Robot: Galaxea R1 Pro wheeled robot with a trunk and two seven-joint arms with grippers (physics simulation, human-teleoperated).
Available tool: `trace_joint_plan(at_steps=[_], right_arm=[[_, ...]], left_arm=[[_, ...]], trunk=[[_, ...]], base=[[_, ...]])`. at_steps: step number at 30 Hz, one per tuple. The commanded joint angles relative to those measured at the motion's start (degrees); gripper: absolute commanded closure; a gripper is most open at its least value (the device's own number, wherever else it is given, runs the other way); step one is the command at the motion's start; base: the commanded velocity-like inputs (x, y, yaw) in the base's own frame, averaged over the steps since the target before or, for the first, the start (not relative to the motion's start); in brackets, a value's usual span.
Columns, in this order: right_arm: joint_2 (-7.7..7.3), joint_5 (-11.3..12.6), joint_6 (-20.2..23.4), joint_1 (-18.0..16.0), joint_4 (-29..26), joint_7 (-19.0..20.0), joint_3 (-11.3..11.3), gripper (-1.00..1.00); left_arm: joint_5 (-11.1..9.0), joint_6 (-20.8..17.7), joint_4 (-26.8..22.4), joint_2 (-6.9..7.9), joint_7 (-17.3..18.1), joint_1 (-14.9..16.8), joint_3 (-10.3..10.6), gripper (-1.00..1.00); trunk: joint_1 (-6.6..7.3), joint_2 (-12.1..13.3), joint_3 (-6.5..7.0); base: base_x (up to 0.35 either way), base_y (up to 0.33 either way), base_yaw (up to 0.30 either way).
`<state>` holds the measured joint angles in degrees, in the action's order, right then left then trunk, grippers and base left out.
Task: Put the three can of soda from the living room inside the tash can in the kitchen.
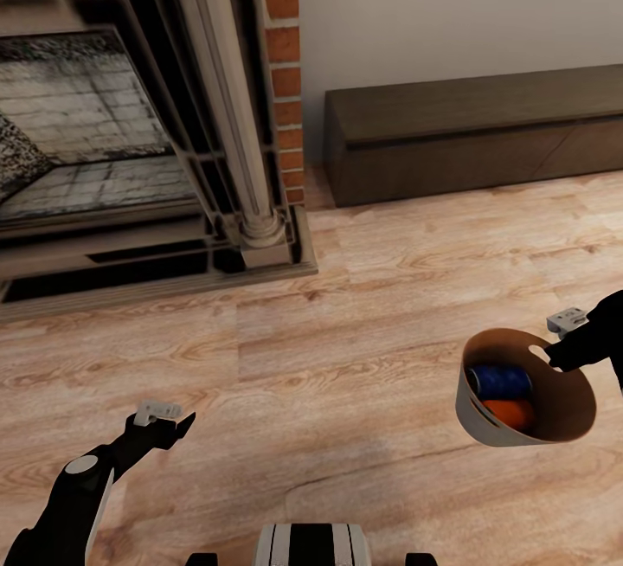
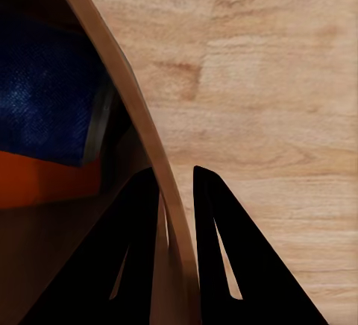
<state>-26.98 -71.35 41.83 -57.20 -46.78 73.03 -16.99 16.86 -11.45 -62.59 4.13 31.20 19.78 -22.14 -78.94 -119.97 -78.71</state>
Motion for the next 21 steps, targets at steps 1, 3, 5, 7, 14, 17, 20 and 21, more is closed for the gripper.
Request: trace_joint_plan(at_steps=[1, 3, 5, 7, 14, 17, 20, 21], right_arm=[[-0.01, 0.33, 0.46, -0.02, 0.02, 0.45, 0.01, 1.0], [-0.01, 0.33, 0.45, -0.02, 0.02, 0.45, 0.02, 1.0], [-0.01, 0.33, 0.45, -0.02, 0.02, 0.45, 0.02, 1.0], [-0.01, 0.33, 0.45, -0.02, 0.02, 0.45, 0.02, 1.0], [-0.01, 0.33, 0.45, -0.02, 0.02, 0.45, 0.02, 1.0], [-0.01, 0.33, 0.45, -0.02, 0.02, 0.45, 0.02, 1.0], [-0.01, 0.33, 0.45, -0.02, 0.02, 0.45, 0.01, 1.0], [-0.01, 0.33, 0.45, -0.02, 0.02, 0.45, 0.02, 1.0]], left_arm=[[0.01, -0.01, 0.0, 0.0, 0.0, -0.01, -0.01, -1.0], [0.1, -0.04, 0.01, 0.0, 0.0, -0.01, -0.01, -1.0], [0.15, -0.05, 0.1, 0.0, 0.0, -0.01, -0.01, -1.0], [0.16, -0.06, 0.36, 0.0, 0.0, -0.01, -0.01, -1.0], [-0.43, 0.09, 1.07, -0.03, 0.0, -0.01, -0.01, -1.0], [-0.33, 0.11, 1.13, -0.01, 0.0, -0.01, -0.01, -1.0], [0.01, 0.06, 1.16, -0.04, 0.0, -0.01, -0.01, -1.0], [0.1, 0.05, 1.16, -0.06, 0.0, -0.01, -0.01, -1.0]], trunk=[[-0.22, -0.42, -0.18], [-0.66, -1.22, -0.54], [-1.1, -2.02, -0.9], [-1.54, -2.82, -1.26], [-1.54, -2.82, -1.26], [-2.2, -4.03, -1.8], [-2.85, -5.23, -2.34], [-3.07, -5.63, -2.51]], base=[[0.0, 0.0, 0.0], [0.0, 0.0, 0.0], [0.0, 0.0, 0.0], [0.0, 0.0, 0.0], [0.0, 0.0, 0.0], [0.0, 0.0, 0.0], [0.0, 0.0, 0.0], [0.0, 0.0, 0.0]])
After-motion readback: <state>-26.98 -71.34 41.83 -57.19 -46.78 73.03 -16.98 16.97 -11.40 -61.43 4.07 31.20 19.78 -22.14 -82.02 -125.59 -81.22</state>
